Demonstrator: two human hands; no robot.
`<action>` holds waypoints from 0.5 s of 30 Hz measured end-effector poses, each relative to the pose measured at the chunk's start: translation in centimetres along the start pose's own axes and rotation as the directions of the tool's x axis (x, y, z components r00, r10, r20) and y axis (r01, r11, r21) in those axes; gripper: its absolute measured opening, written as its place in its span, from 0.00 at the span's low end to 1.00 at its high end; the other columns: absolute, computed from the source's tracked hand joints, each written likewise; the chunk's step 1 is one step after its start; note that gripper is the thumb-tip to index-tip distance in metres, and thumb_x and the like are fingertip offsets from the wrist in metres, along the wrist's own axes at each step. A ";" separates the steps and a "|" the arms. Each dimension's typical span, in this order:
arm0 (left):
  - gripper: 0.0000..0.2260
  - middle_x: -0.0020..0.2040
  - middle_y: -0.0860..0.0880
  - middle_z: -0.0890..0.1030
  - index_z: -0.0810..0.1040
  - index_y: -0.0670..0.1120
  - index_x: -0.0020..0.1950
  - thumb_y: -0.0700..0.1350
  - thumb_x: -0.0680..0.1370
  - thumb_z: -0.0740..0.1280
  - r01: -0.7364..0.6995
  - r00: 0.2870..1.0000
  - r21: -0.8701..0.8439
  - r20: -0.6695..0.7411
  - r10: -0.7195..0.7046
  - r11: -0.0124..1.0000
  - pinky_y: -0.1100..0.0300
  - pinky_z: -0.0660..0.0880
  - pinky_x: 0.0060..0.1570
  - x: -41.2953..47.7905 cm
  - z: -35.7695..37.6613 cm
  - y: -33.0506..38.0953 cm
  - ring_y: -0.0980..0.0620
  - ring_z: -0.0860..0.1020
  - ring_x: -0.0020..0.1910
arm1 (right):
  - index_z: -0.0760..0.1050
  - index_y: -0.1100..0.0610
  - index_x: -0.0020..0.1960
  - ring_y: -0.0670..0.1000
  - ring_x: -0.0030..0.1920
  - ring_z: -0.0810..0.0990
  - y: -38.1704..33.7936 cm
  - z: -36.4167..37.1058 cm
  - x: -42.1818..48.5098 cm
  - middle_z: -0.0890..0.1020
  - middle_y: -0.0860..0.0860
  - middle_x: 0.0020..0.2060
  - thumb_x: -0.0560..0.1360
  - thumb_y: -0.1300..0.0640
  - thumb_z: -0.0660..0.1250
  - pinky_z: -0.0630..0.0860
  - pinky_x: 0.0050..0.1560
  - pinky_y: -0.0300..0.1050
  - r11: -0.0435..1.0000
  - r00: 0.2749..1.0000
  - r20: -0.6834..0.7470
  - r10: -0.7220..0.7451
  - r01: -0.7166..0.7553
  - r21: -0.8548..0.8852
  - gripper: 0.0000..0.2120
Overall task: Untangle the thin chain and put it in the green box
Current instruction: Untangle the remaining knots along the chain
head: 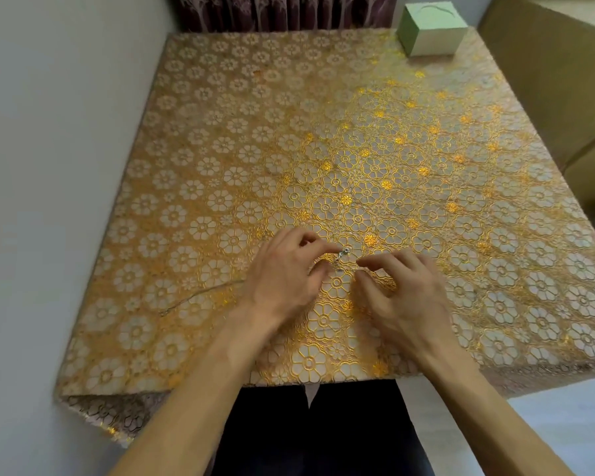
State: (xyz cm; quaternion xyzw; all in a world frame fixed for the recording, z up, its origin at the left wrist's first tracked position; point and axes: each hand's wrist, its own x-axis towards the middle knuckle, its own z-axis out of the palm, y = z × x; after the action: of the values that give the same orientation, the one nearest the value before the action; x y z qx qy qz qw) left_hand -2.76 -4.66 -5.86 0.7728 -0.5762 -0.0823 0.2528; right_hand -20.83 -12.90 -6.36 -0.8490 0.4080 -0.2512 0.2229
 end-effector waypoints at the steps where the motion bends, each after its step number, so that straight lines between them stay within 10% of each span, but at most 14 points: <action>1: 0.11 0.55 0.54 0.79 0.83 0.59 0.59 0.51 0.77 0.71 -0.037 0.999 0.015 0.034 0.037 0.999 0.49 0.77 0.51 0.7 0.0 -0.4 0.51 0.77 0.55 | 0.84 0.46 0.52 0.52 0.51 0.76 0.0 0.0 0.3 0.83 0.45 0.46 0.74 0.45 0.67 0.74 0.52 0.55 1.000 1.000 0.004 -0.012 0.012 -0.001 0.11; 15: 0.12 0.56 0.53 0.81 0.85 0.59 0.55 0.59 0.77 0.66 -0.339 0.919 0.032 0.223 0.324 0.940 0.50 0.78 0.44 5.7 -0.8 -2.4 0.50 0.77 0.48 | 0.80 0.45 0.48 0.51 0.47 0.73 0.6 0.5 2.3 0.79 0.44 0.44 0.75 0.45 0.69 0.69 0.47 0.47 0.985 0.979 0.197 -0.047 0.078 -0.153 0.06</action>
State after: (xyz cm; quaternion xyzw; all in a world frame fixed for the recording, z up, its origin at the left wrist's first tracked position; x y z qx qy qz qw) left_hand 1.47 -9.28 -5.45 0.6589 -0.7252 -0.1010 0.1723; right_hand -19.65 -14.95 -6.50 -0.8968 0.3764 -0.1413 0.1845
